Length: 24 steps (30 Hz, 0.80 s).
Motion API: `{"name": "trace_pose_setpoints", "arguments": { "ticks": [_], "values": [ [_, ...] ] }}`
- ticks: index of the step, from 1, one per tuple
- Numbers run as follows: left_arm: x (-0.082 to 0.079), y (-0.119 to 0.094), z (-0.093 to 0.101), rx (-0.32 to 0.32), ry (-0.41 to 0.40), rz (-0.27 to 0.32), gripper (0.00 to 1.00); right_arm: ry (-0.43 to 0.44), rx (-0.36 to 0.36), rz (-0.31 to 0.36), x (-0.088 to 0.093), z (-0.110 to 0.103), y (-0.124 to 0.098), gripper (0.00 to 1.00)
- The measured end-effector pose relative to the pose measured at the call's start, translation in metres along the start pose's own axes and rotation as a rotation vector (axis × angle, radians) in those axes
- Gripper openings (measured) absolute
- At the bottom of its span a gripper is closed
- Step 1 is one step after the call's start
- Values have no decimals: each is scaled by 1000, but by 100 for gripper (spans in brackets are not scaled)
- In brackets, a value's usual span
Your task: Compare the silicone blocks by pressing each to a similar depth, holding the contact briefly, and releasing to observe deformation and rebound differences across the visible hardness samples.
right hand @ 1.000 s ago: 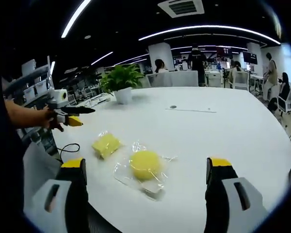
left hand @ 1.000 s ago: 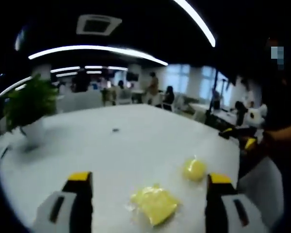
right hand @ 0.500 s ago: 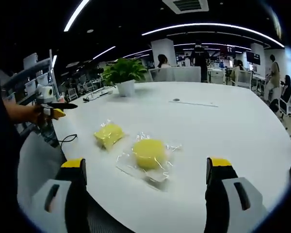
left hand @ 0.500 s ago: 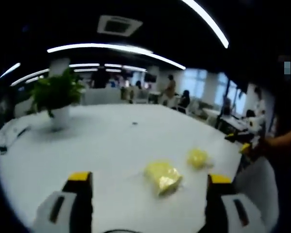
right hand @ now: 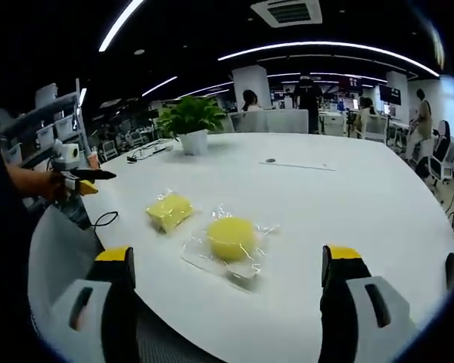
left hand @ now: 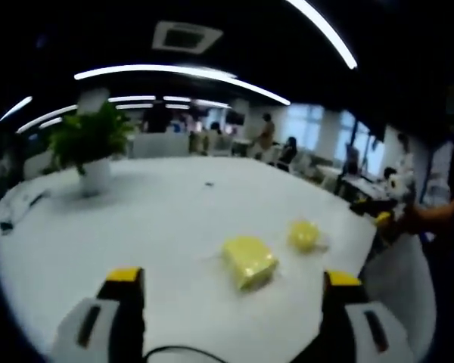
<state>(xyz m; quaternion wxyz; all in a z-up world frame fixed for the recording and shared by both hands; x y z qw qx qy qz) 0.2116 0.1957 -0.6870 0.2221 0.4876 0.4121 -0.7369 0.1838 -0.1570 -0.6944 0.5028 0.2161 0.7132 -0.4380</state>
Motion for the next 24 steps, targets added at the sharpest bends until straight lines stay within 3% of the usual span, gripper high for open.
{"name": "trace_pose_setpoints", "arguments": {
  "ticks": [14,24],
  "values": [
    [12,-8,4,3,-5,8,100,-3,14,15,3,-2,-4,96],
    [3,-20,-5,-17,-42,39,100,-2,22,25,-5,4,-1,96]
  ]
}}
Point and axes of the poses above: the point that each gripper's makers call its tool centre point, and the gripper's own axes: y roughly forward along the fingers, z roughly to its right, x roughly out of its underside, the point moved 1 cm from there along -y, roughly backward along the fingers, and after that the axes turned 2 degrees about -y, right-handed, at the moved point
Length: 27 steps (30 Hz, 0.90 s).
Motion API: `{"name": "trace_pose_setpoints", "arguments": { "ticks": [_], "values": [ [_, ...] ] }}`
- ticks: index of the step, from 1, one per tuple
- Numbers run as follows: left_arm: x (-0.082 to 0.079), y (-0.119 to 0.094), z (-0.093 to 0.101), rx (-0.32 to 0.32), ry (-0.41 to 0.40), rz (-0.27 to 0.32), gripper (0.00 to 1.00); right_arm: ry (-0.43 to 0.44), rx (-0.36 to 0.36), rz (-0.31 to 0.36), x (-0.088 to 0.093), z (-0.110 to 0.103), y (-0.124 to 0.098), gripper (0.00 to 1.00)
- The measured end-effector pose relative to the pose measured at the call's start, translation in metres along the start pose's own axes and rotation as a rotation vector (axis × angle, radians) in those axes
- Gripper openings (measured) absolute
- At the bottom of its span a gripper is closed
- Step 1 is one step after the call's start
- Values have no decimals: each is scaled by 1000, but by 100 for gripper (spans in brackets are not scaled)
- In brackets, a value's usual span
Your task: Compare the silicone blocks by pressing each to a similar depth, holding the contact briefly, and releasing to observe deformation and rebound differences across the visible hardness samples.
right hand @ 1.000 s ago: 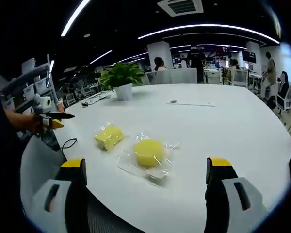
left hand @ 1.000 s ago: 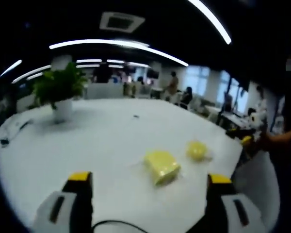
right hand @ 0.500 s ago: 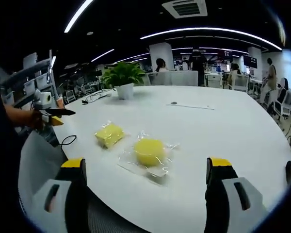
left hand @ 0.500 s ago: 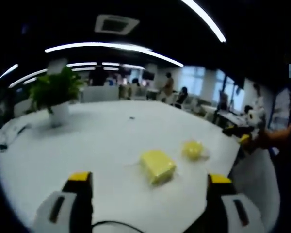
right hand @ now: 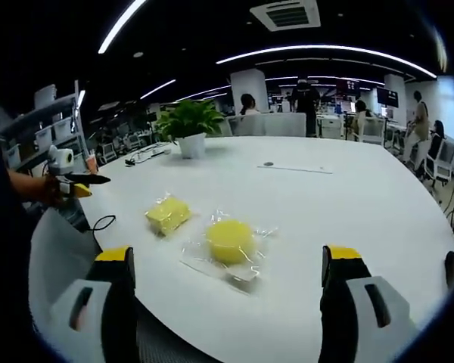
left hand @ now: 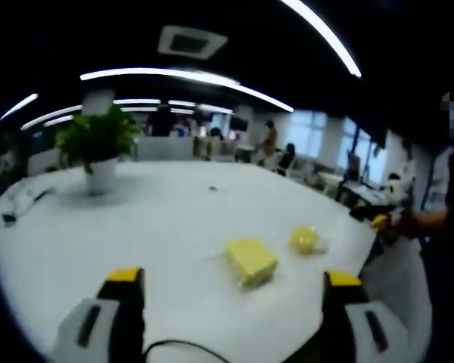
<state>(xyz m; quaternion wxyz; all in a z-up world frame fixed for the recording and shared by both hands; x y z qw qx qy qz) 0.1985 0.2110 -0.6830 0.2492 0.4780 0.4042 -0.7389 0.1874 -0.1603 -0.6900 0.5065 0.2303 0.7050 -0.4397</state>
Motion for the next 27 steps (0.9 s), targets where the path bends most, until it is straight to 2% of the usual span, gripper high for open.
{"name": "trace_pose_setpoints", "arguments": {
  "ticks": [7,11,14,16,18,22,27],
  "values": [
    [1,0,-1,-13,-7,-3,100,-34,-23,29,-2,5,0,96],
    [-2,-1,-3,-22,-10,6,100,-23,-25,29,-1,8,0,96],
    [-4,-1,-3,-26,-53,20,100,-6,-28,26,-3,9,-3,96],
    [0,1,0,-3,-72,9,100,3,-40,31,-4,7,-4,96],
    [5,3,0,-15,-58,-13,100,0,-38,26,-2,7,-5,96],
    [-1,-3,-1,-32,-67,20,100,4,-38,26,-2,5,-6,96],
    [1,-5,-5,-42,-72,14,100,8,-31,17,4,5,-5,96]
  ]
}}
Point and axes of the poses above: the point that each gripper's makers call its tool centre point, and the gripper's own axes: y roughly forward along the fingers, z roughly to its right, x roughly out of its underside, the point moved 1 cm from there along -y, roughly backward along the fingers, and after that the axes turned 2 degrees about -y, right-handed, at the moved point
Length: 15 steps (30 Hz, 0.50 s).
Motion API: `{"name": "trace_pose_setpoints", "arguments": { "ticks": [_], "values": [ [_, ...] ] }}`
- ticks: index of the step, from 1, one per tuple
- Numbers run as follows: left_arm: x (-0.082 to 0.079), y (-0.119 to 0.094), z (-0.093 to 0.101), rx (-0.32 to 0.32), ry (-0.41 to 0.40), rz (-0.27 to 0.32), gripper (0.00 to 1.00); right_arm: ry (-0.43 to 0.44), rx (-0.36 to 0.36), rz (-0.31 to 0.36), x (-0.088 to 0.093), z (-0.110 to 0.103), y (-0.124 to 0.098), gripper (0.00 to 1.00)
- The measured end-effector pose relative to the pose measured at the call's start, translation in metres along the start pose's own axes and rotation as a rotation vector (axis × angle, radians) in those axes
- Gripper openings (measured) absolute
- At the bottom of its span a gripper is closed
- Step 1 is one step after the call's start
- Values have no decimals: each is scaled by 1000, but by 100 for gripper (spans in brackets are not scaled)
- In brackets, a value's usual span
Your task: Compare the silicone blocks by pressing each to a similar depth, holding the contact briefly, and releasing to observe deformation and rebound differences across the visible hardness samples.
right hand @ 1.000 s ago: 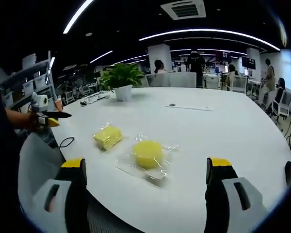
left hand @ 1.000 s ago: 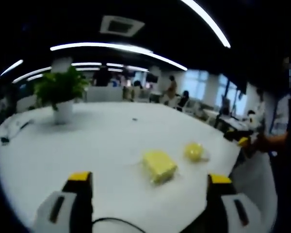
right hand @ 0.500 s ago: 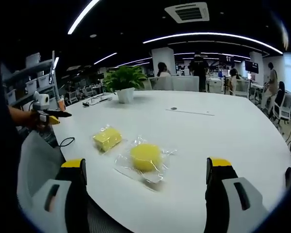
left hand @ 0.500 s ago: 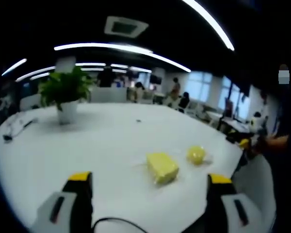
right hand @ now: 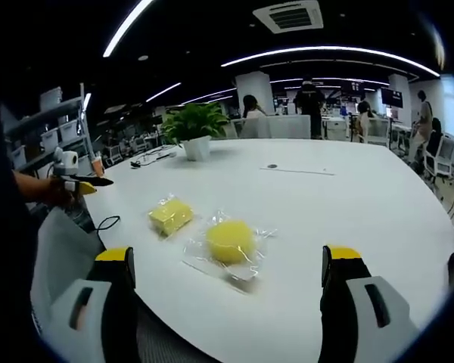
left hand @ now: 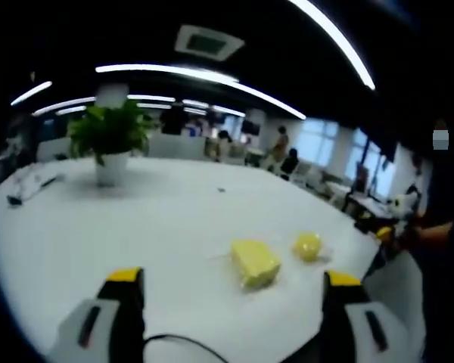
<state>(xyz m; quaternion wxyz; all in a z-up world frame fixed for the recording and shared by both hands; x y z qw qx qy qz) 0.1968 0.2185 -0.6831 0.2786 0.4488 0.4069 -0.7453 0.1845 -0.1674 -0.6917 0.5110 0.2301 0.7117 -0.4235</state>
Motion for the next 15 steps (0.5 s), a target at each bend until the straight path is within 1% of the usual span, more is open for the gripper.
{"name": "trace_pose_setpoints", "arguments": {
  "ticks": [5,7,12,15],
  "values": [
    [3,-2,0,-3,-15,-3,100,-2,-5,1,-1,-4,-2,96],
    [3,-2,1,1,-12,-7,100,1,-2,-3,1,-2,-2,96],
    [1,0,1,6,-1,-7,100,5,-1,2,-1,-2,-2,96],
    [-3,1,3,9,4,-5,100,4,-1,2,-1,-1,-2,96]
  ]
}}
Point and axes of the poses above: the point that each gripper's makers call its tool centre point, and the gripper's own axes: y roughly forward along the fingers, z roughly to its right, x roughly out of its underside, the point moved 1 cm from there along -y, roughly backward along the fingers, and after that the axes turned 2 degrees about -y, right-handed, at the moved point
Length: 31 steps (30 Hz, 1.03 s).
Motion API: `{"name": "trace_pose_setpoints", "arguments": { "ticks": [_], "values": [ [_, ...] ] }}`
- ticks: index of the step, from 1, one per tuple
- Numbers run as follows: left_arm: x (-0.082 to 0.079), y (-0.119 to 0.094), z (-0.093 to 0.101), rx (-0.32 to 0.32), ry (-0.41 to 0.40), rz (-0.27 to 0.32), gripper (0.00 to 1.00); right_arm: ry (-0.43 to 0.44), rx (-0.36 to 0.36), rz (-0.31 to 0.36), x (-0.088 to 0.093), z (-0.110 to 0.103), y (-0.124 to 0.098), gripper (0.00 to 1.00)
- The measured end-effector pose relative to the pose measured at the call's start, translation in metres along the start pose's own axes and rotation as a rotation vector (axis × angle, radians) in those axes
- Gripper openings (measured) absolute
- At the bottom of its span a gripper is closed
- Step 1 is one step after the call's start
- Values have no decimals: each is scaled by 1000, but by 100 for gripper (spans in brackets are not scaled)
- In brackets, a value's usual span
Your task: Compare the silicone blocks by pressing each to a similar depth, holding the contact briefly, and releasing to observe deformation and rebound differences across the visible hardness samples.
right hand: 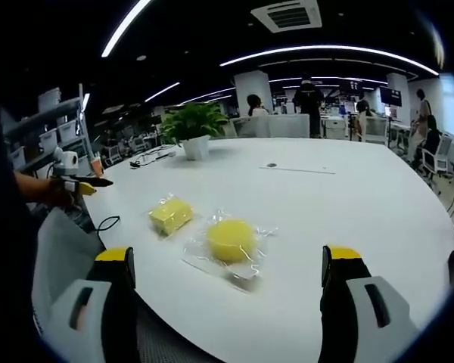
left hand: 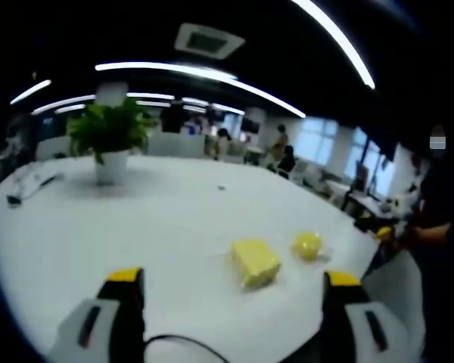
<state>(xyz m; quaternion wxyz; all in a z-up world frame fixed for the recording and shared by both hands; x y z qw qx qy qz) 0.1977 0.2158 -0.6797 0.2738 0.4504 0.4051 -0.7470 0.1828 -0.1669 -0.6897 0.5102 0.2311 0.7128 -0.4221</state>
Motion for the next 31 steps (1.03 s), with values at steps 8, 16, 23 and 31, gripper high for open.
{"name": "trace_pose_setpoints", "arguments": {
  "ticks": [8,16,23,31],
  "values": [
    [-7,1,0,5,13,-1,100,2,5,4,-2,2,3,96],
    [-6,1,2,6,12,-10,100,4,-1,-3,0,0,4,96],
    [-5,2,3,5,9,-11,100,-10,-4,-13,1,0,7,96],
    [-2,2,6,3,4,-14,100,2,0,-13,1,1,7,96]
  ]
}}
Point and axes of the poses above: the point that each gripper's makers call its tool centre point, and the gripper's own axes: y roughly forward along the fingers, z roughly to its right, x roughly out of its underside, the point moved 1 cm from there along -y, roughly backward along the fingers, and after that the axes turned 2 degrees about -y, right-handed, at the moved point
